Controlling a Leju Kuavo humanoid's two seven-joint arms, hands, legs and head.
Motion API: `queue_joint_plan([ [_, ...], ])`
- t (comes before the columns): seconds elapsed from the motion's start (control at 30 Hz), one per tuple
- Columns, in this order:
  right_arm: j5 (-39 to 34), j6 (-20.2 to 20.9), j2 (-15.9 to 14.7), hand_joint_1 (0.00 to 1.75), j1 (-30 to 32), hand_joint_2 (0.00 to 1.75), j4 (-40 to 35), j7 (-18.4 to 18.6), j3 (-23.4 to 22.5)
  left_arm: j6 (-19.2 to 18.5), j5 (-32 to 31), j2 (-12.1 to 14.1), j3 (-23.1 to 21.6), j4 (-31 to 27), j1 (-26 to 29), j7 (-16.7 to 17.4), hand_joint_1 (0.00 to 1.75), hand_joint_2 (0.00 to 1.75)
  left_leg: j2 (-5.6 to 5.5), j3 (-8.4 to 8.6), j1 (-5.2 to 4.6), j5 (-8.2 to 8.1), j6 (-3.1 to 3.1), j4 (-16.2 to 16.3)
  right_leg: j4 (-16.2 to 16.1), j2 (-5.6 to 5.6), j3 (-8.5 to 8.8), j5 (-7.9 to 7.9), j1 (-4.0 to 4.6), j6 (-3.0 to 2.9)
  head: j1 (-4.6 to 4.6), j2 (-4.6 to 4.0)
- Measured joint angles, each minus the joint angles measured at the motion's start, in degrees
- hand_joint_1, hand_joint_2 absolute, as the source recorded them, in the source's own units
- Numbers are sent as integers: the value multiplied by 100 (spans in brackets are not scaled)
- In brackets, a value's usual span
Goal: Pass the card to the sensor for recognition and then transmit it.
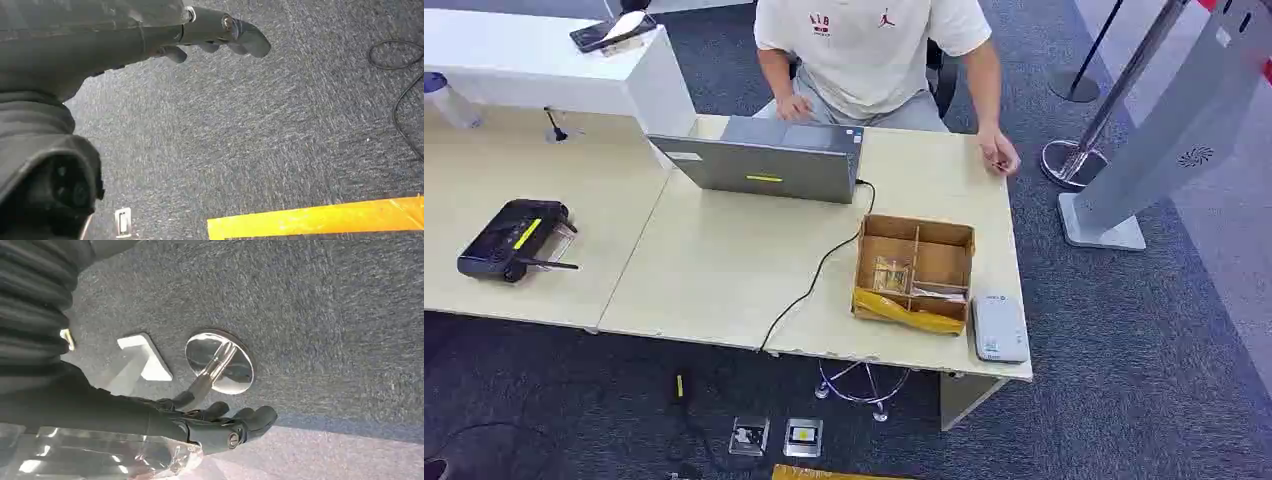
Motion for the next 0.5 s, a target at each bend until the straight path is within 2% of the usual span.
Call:
queue_joint_plan([
  [0.2,0,-2,-4,0,0,175,0,63,0,0,-15,0,0,0,0,0,0,0,0,0,0,0,0,0,0,0,0,0,0,0,0,0],
  [0.27,-69,-57,-4,0,0,175,0,-17,-4,0,-15,0,0,0,0,0,0,0,0,0,0,0,0,0,0,0,0,0,0,0,0,0],
  [0.4,-541,-441,-37,0,-43,175,0,-720,-155,2,-15,0,-2,0,0,0,0,0,0,-3,0,0,0,0,1,0,4,0,-1,0,0,0],
  [0.5,-787,-717,-151,0,-281,175,-2,-1497,-347,9,-15,0,-2,0,-7,-4,0,0,17,1,-2,0,0,0,1,9,3,5,-2,3,-2,0],
])
